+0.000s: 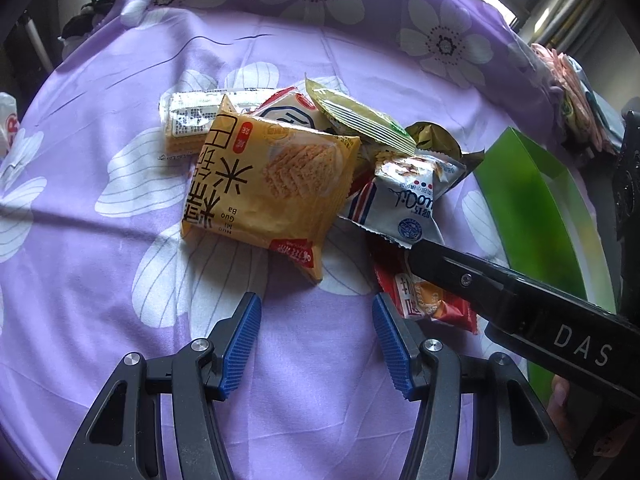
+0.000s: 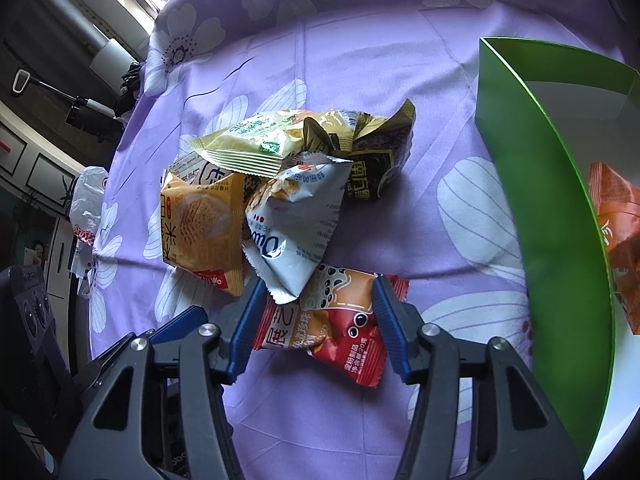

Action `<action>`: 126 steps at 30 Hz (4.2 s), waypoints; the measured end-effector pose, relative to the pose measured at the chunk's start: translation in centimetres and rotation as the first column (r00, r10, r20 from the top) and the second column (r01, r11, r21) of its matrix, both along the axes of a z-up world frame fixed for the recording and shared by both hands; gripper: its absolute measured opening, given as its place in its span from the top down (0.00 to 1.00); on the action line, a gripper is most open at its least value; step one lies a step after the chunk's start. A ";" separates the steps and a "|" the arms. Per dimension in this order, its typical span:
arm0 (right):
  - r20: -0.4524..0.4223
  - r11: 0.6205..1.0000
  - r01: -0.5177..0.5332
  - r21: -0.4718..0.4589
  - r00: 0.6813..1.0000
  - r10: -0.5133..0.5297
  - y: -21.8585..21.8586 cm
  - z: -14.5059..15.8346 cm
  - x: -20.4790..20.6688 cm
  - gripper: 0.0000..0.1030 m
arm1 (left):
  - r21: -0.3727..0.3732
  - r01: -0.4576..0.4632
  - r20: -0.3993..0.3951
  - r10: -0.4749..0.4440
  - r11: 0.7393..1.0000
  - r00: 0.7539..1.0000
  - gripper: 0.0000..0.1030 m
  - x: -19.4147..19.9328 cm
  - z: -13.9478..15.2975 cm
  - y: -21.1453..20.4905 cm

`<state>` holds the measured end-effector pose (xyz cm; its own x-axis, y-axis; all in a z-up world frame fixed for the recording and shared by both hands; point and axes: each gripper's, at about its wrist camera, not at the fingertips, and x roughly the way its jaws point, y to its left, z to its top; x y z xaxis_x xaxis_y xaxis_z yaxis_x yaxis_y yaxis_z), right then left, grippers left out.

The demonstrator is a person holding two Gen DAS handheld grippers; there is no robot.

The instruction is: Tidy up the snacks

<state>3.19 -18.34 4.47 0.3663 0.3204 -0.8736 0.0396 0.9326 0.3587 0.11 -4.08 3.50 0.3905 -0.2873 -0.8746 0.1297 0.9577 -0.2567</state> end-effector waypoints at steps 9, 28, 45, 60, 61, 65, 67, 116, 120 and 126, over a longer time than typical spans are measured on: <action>-0.013 0.999 0.006 0.050 1.000 -0.005 -0.5 0.3 -0.6 0.45 | -0.005 -0.012 0.027 0.012 1.000 1.000 0.43 -0.2 0.7 0.4; -0.060 0.986 0.102 0.132 0.994 -0.095 -2.5 0.5 -1.3 0.26 | 0.007 0.052 0.030 -0.052 0.999 0.998 0.34 -0.1 -0.1 -1.7; -0.081 0.982 0.133 0.137 0.989 -0.123 -3.5 -1.2 -2.8 0.25 | 0.075 0.030 0.219 -0.045 0.997 0.975 0.00 -0.7 -1.9 -2.6; -0.080 0.979 0.127 0.157 0.990 -0.116 -3.4 -1.3 -2.6 0.19 | 0.065 0.029 0.218 -0.043 0.997 0.975 0.00 -0.7 -1.9 -2.5; -0.079 0.979 0.124 0.164 0.991 -0.112 -3.5 -1.3 -2.6 0.18 | 0.066 0.029 0.218 -0.043 0.997 0.975 0.00 -0.7 -1.9 -2.5; -0.079 0.979 0.114 0.167 0.992 -0.102 -3.5 -1.3 -2.6 0.18 | 0.066 0.029 0.218 -0.043 0.997 0.975 0.00 -0.7 -1.9 -2.6; -0.082 0.979 0.118 0.164 0.991 -0.105 -3.4 -1.3 -2.5 0.18 | 0.065 0.029 0.218 -0.043 0.997 0.975 0.00 -0.8 -2.0 -2.6; -0.084 0.979 0.123 0.160 0.990 -0.111 -3.3 -1.4 -2.4 0.18 | 0.066 0.027 0.219 -0.041 0.997 0.975 0.00 -0.8 -1.9 -2.6; -0.085 0.980 0.126 0.157 0.990 -0.113 -3.2 -1.4 -2.4 0.17 | 0.066 0.027 0.219 -0.041 0.997 0.975 0.00 -0.8 -1.9 -2.6; -0.083 0.982 0.121 0.148 0.991 -0.110 -3.0 -1.3 -2.4 0.17 | 0.075 0.027 0.219 -0.043 0.997 0.975 0.00 -0.7 -1.9 -2.7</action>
